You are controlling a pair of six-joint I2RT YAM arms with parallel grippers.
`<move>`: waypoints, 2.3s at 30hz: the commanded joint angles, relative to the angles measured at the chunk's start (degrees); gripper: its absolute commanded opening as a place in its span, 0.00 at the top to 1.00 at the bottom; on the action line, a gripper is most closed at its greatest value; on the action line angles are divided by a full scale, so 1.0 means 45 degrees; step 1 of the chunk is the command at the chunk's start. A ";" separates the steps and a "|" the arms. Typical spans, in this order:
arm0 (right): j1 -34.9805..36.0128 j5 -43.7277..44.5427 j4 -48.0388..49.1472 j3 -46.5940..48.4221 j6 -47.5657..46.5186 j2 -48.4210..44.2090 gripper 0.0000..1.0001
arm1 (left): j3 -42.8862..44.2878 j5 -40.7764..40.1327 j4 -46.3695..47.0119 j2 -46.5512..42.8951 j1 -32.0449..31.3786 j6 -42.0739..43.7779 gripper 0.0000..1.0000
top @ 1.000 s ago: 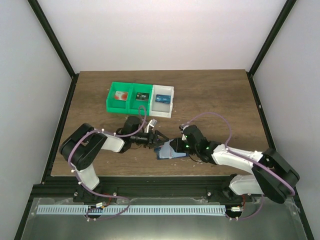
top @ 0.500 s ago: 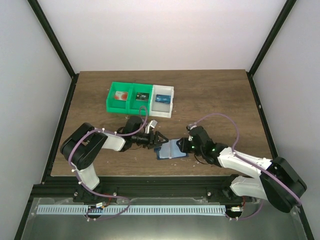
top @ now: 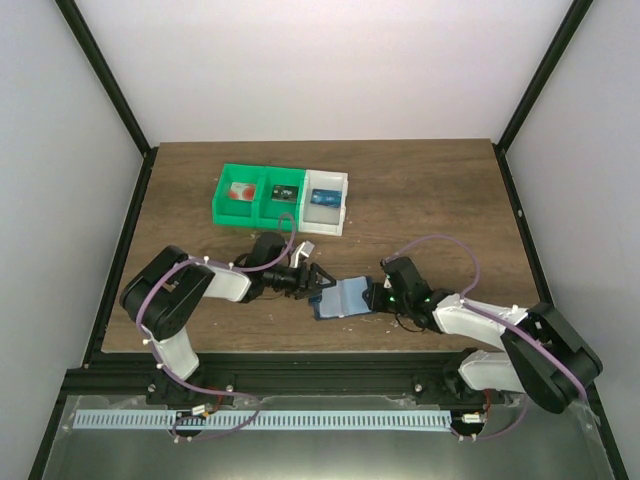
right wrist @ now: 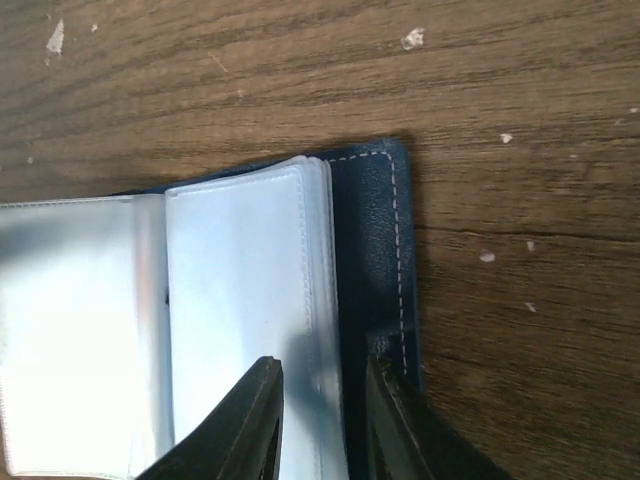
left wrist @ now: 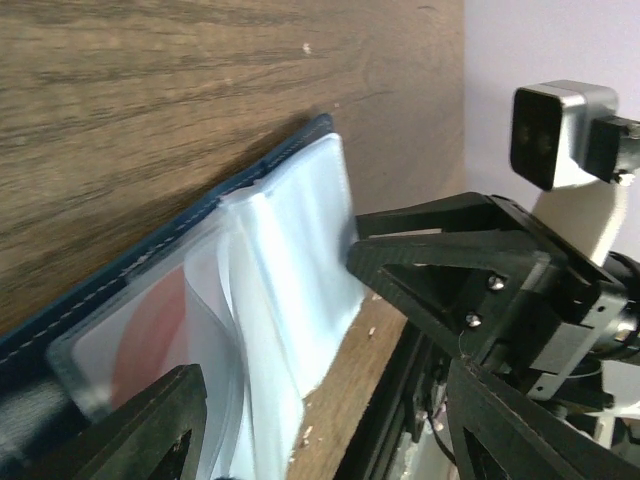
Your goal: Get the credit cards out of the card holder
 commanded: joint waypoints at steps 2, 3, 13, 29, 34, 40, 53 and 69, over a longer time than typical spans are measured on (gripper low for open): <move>-0.0087 -0.0602 0.0638 -0.0156 0.0364 0.0090 0.75 | 0.0034 0.0665 0.1300 -0.0262 -0.0186 -0.0904 0.33; -0.0087 -0.0724 0.0705 -0.0194 0.0438 0.0124 0.75 | 0.0034 0.0652 0.1484 -0.0210 -0.0224 -0.1089 0.33; -0.0086 -0.1866 0.1673 -0.0517 0.0814 0.0332 0.75 | 0.0378 0.0768 0.3111 0.0121 -0.0912 -0.2466 0.35; -0.0082 -0.1435 0.0431 -0.0091 0.0701 -0.0497 0.75 | 0.0576 -0.0699 -0.2511 -0.1623 0.0865 0.1737 0.27; -0.0087 -0.1390 -0.0609 0.0604 0.0721 -0.1964 0.73 | 0.0197 0.0012 -0.2116 -0.1603 0.1271 0.1752 0.26; 0.0016 -0.2086 -0.0386 0.1155 0.0889 -0.2326 0.72 | 0.0042 0.0420 -0.1326 -0.1210 0.1359 0.1457 0.27; 0.0259 -0.2449 0.0550 0.1297 0.0412 0.0603 0.78 | -0.0273 0.1105 0.1032 0.0433 0.1348 0.0214 0.27; 0.0318 -0.2195 0.1439 0.0329 0.0801 0.1000 0.78 | -0.0703 0.0991 0.2302 0.0658 0.0589 -0.0692 0.28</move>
